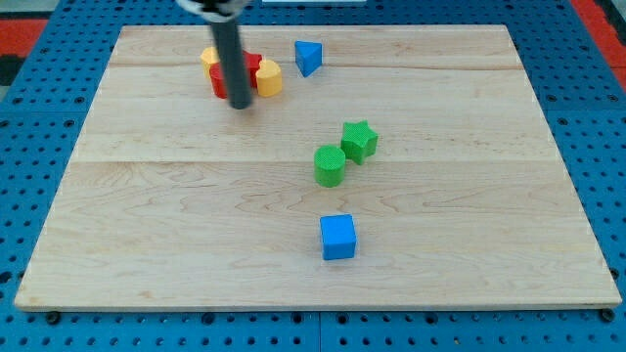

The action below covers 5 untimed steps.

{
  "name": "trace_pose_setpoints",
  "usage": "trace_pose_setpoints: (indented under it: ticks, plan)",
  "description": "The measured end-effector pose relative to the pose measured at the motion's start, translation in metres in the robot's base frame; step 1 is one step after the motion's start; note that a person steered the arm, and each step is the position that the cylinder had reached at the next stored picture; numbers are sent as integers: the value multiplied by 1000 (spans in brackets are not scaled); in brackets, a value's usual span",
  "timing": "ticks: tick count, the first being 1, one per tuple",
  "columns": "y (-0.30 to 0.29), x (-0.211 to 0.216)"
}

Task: Point your arm at the top right of the board

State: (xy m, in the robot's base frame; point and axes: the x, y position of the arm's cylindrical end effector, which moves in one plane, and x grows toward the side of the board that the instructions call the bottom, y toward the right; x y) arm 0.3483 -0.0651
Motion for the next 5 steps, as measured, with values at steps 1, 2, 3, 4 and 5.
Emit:
trace_pose_setpoints:
  ticks: [1,2,3,4,5]
  plan:
    - [23,0]
    - [32,0]
    - [64,0]
    - [110,0]
    - [150,0]
